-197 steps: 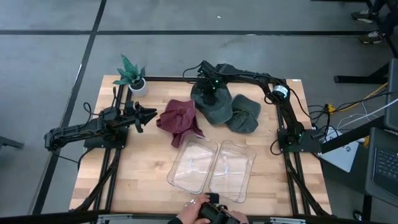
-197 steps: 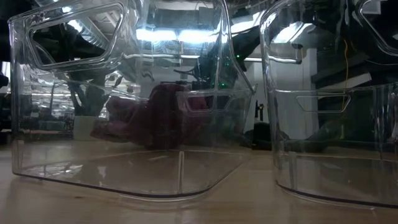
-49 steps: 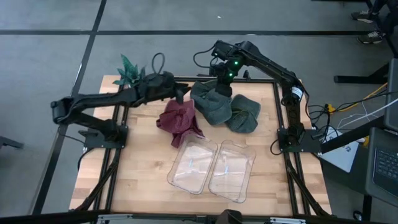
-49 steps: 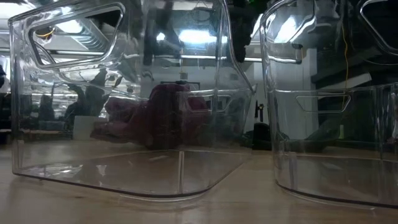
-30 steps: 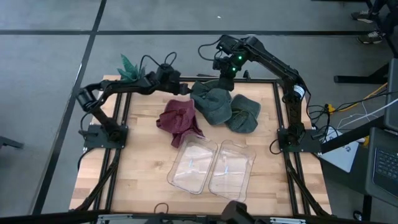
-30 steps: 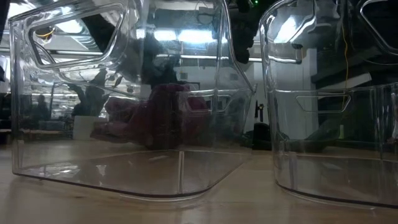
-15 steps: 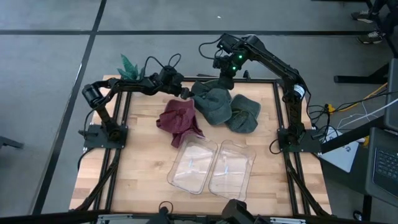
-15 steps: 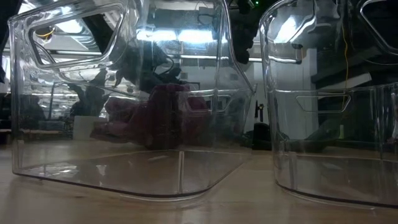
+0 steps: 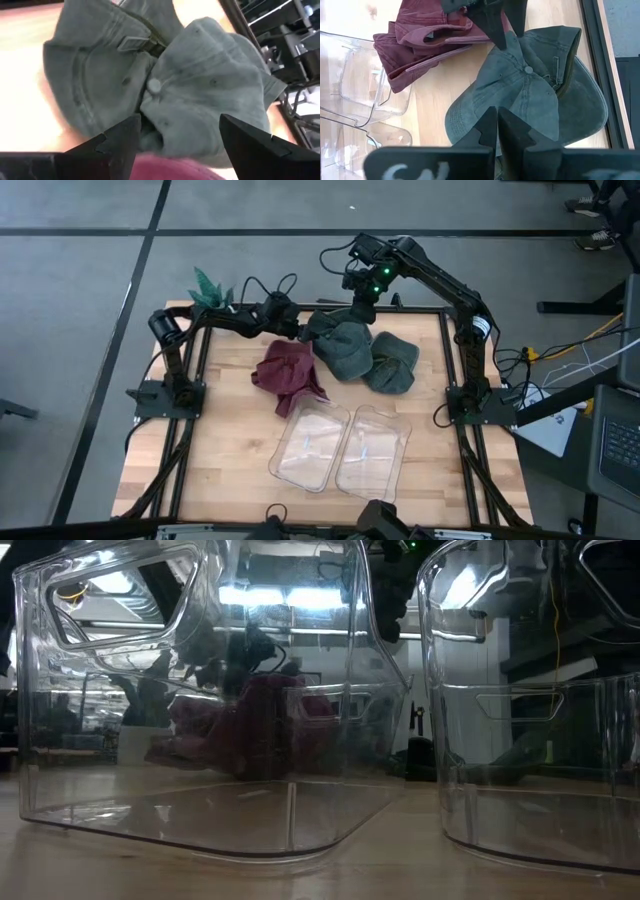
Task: Pick & Place hat
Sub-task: Put the top gray cap into the right transparent bin
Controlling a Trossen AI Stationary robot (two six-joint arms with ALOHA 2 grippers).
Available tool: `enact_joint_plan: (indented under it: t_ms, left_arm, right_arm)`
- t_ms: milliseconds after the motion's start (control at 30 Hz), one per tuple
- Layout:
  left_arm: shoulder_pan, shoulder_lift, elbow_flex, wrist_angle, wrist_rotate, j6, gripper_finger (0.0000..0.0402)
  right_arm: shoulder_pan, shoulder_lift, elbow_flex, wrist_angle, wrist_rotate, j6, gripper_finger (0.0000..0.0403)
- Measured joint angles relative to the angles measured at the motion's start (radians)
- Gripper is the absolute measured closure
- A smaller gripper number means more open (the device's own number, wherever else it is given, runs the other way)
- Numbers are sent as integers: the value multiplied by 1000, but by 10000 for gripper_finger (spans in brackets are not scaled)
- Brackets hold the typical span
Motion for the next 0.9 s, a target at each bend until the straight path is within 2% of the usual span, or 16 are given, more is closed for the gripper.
enact_joint_plan:
  t_ms: [167, 267, 433, 667, 733, 900]
  left_arm:
    - [-13, 25, 26, -62, 15, -4, 144]
    - [-19, 25, 40, -81, 35, -2, 164]
    - [-15, 25, 72, -81, 72, -10, 237]
    - [-16, 25, 115, -82, 200, 42, 377]
    - [-18, 25, 115, -81, 224, 47, 392]
    - [-30, 9, 115, -80, 239, 97, 398]
  right_arm:
    - [0, 0, 0, 0, 0, 0, 386]
    - [0, 0, 0, 1, 0, -4, 386]
    - [0, 0, 0, 1, 0, -4, 386]
    - [0, 0, 0, -1, 0, -4, 386]
    - [0, 0, 0, -5, 0, -4, 386]
    - [0, 0, 0, -8, 0, -2, 386]
